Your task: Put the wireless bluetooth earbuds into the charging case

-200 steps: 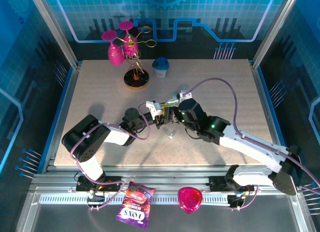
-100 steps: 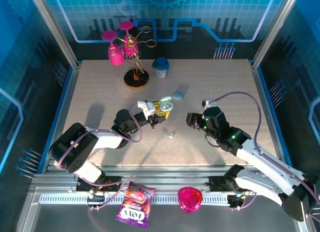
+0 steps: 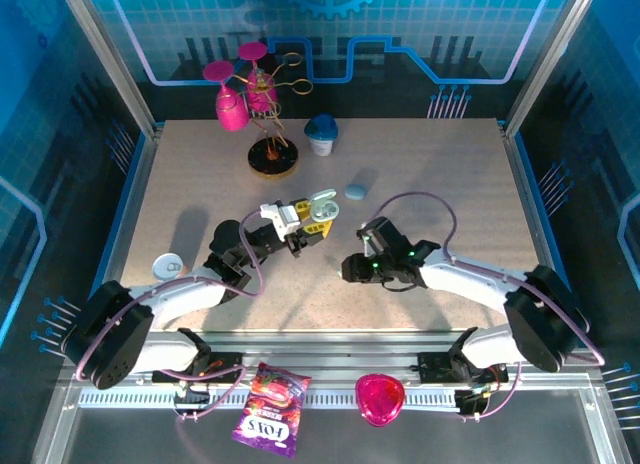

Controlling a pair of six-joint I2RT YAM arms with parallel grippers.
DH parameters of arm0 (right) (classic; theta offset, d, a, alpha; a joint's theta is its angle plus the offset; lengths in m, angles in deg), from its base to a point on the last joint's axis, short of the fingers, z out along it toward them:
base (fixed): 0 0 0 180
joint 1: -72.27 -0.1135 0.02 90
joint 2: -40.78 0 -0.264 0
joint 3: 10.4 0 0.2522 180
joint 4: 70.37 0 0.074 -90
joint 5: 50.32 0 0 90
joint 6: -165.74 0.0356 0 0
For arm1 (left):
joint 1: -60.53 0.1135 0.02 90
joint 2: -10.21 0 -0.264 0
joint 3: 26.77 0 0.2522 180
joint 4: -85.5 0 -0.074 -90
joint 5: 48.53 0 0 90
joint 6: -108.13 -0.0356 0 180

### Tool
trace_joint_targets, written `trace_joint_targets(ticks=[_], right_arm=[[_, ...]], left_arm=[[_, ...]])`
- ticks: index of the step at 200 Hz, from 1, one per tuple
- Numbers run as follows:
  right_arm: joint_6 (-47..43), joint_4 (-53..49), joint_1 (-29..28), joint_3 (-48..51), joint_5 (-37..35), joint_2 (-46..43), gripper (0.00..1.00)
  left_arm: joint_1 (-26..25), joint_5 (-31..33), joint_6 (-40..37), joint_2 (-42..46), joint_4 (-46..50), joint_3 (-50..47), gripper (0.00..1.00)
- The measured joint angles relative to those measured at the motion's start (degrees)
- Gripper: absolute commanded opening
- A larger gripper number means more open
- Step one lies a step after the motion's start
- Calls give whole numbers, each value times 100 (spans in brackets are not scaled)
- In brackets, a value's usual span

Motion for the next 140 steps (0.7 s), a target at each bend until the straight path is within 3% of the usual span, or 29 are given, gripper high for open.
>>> trace_joint_targets(ticks=[48, 140], right_arm=[[328, 706, -573, -310, 273, 949, 46], [503, 820, -372, -442, -190, 1421, 48]], left_arm=[[0, 101, -70, 420, 632, 2, 20], [0, 184, -197, 490, 1071, 2, 20]])
